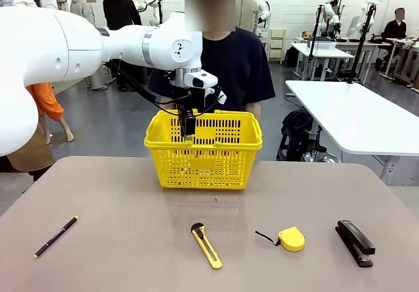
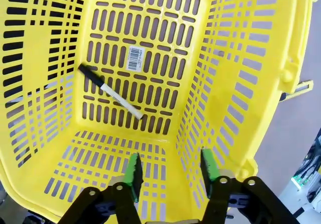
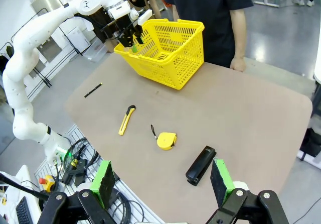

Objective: Place the items the person wants into the basket.
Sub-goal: Pick up the item the person points to and place it in the Market Basket.

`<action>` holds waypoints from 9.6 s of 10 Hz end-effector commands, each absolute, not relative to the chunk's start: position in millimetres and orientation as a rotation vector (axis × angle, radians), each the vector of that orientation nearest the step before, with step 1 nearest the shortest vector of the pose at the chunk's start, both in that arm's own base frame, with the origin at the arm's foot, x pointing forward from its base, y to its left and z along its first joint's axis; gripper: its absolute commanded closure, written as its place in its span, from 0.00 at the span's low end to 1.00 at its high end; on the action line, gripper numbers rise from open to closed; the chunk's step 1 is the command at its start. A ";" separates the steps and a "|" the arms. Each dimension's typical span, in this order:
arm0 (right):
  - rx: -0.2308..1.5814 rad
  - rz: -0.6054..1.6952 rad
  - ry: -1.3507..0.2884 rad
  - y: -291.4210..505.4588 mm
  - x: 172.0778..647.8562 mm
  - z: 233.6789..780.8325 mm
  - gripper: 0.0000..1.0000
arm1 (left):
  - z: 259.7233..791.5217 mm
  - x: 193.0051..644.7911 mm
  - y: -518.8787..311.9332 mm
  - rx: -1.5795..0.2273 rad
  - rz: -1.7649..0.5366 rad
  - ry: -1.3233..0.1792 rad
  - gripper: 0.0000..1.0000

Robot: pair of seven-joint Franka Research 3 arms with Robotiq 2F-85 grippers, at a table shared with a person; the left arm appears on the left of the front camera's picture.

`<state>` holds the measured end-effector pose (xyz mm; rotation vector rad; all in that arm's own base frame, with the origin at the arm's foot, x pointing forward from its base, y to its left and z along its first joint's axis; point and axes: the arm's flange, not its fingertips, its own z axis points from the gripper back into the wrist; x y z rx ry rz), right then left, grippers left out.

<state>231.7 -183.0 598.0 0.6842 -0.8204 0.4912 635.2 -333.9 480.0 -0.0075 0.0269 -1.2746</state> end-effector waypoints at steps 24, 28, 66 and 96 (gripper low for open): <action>0.706 0.506 -0.840 -182.3 234.2 598.1 0.00 | 553.6 376.1 -78.5 -0.030 -1.088 -0.260 0.00; 0.706 0.506 -0.840 -182.3 234.2 598.1 0.00 | 553.6 376.1 -78.5 -0.030 -1.088 -0.260 0.00; 0.706 0.506 -0.840 -182.3 234.2 598.1 0.00 | 617.1 269.9 196.4 -0.601 -1.187 -0.951 0.00; 0.706 0.506 -0.840 -182.3 234.2 598.1 0.00 | 422.9 370.4 -29.3 0.025 -0.693 -0.134 0.00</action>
